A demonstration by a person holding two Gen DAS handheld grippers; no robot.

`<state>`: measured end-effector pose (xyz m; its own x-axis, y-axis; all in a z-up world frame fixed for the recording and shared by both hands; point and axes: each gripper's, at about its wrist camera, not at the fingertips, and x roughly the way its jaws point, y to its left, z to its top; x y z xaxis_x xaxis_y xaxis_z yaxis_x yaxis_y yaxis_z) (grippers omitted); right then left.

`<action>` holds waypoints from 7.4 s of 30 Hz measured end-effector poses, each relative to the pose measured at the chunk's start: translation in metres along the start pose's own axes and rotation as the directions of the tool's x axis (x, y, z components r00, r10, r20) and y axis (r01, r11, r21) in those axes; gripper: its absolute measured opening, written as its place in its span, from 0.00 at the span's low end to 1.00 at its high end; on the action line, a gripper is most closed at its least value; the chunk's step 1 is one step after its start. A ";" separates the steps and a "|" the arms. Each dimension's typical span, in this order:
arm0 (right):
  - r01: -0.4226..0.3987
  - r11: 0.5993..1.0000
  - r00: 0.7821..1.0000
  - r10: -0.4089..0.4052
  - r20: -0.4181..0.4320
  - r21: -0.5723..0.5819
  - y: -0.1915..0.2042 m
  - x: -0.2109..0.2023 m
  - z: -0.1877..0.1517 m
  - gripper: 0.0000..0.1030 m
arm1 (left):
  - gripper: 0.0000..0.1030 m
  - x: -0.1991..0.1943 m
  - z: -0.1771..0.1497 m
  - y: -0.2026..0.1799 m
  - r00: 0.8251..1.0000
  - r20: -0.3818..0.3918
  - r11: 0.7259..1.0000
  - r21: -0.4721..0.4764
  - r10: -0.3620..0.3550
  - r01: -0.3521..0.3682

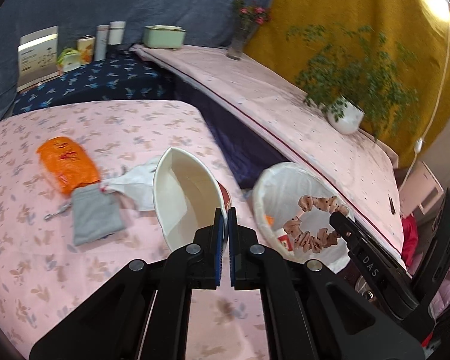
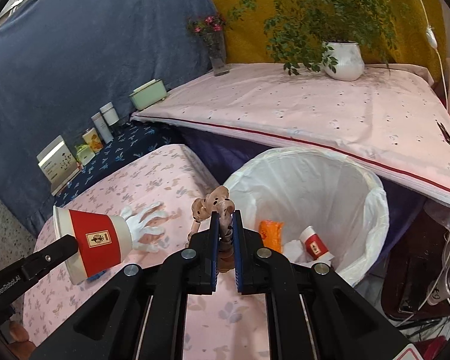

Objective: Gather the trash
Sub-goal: 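Carry cup and scrunchie over the bin and open both tools, then move both tools back toward the glove and grey pouch, then grasp the white glove cuff with the right tool while the left tool grasps the grey pouch, then carry the glove and grey pouch toward the bin with both tools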

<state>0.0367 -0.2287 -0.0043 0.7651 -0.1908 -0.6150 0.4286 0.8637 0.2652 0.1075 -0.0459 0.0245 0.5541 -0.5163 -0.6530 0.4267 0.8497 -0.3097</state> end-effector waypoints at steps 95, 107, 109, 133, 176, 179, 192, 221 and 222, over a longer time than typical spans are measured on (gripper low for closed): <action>-0.158 0.957 0.974 0.111 -0.199 -0.242 0.159 0.092 -0.051 0.57 | 0.00 0.038 -0.018 0.167 0.973 -0.116 0.946 -0.233 0.202 -0.224; -0.180 0.933 0.964 0.103 -0.247 -0.312 0.198 0.125 -0.062 0.49 | 0.45 0.022 -0.025 0.192 0.978 -0.099 0.935 -0.289 0.186 -0.207; -0.180 0.931 0.962 0.098 -0.256 -0.318 0.203 0.132 -0.063 0.37 | 0.56 0.020 -0.024 0.193 0.978 -0.094 0.935 -0.288 0.188 -0.208; -0.130 0.977 0.970 0.090 -0.226 -0.167 0.123 0.111 -0.046 0.04 | 0.35 0.067 -0.021 0.146 0.969 -0.129 0.962 -0.149 0.211 -0.229; -0.119 0.993 0.993 0.119 -0.001 -0.005 0.019 0.006 0.008 0.04 | 0.06 0.023 -0.005 0.035 0.999 -0.052 0.998 -0.057 0.010 -0.013; -0.122 0.992 0.992 0.122 -0.011 -0.006 0.017 0.006 0.004 0.04 | 0.07 0.035 -0.019 0.041 0.994 -0.104 0.998 -0.059 0.020 -0.027; -0.153 0.987 0.988 0.151 -0.039 -0.041 0.039 0.009 -0.008 0.04 | 0.56 0.019 -0.051 0.081 0.990 -0.087 0.990 -0.069 0.113 -0.120; -0.056 0.998 0.998 0.057 0.015 -0.020 -0.009 -0.005 0.013 0.04 | 0.04 0.066 -0.037 -0.028 0.990 -0.105 0.983 0.163 0.097 -0.079; -0.050 0.999 0.998 0.051 0.024 -0.017 -0.013 -0.007 0.016 0.04 | 0.04 0.066 -0.033 -0.033 0.991 -0.100 0.983 0.167 0.088 -0.070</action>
<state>0.0338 -0.2459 0.0088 0.7973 -0.1583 -0.5825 0.3815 0.8800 0.2831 0.1062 -0.1045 -0.0314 0.5153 -0.4263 -0.7435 0.4998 0.8542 -0.1434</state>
